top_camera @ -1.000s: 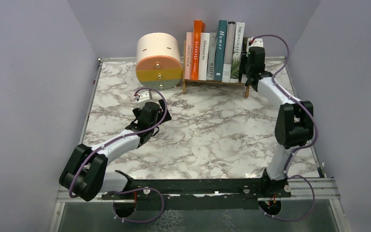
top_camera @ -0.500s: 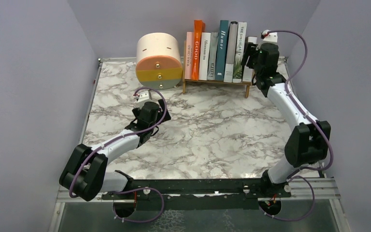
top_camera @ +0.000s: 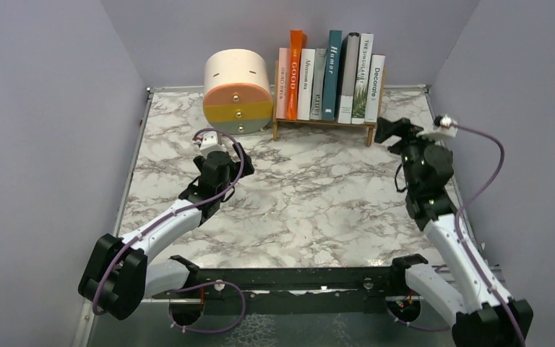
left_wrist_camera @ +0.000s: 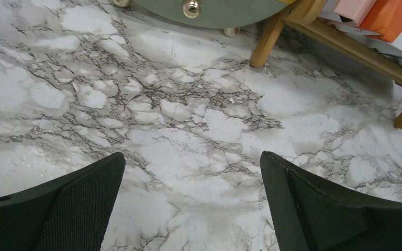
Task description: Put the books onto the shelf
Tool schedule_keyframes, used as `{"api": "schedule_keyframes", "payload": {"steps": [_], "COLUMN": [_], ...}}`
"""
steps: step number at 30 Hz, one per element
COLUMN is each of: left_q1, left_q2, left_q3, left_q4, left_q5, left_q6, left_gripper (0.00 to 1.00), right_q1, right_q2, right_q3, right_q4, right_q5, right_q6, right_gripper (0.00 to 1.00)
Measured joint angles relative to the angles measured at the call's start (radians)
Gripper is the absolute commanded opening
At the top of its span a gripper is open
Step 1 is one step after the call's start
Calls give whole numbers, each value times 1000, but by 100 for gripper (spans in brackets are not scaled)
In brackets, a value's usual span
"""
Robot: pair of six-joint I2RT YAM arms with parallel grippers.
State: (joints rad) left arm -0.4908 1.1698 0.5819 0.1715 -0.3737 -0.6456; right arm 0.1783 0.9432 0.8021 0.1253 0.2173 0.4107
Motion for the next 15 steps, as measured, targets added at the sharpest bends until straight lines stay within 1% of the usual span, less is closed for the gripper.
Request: {"api": "schedule_keyframes", "payload": {"steps": [3, 5, 7, 12, 15], "left_q1": [0, 0, 0, 0, 0], "left_q2": [-9, -13, -18, -26, -26], "left_q3": [0, 0, -1, -2, -2], "left_q4": [10, 16, 18, 21, 21], "left_q5": [0, 0, 0, 0, 0], "left_q6": [1, 1, 1, -2, -4], "left_gripper": [99, 99, 99, 99, 99], "right_q1": [0, 0, 0, 0, 0], "right_q2": [-185, -246, -240, -139, -116], "right_q3": [-221, -282, -270, -167, -165], "right_q4": [127, 174, 195, 193, 188], "right_q5": [10, 21, 27, 28, 27], "right_q6": [62, 86, 95, 104, 109], "right_gripper": [98, 99, 100, 100, 100]}}
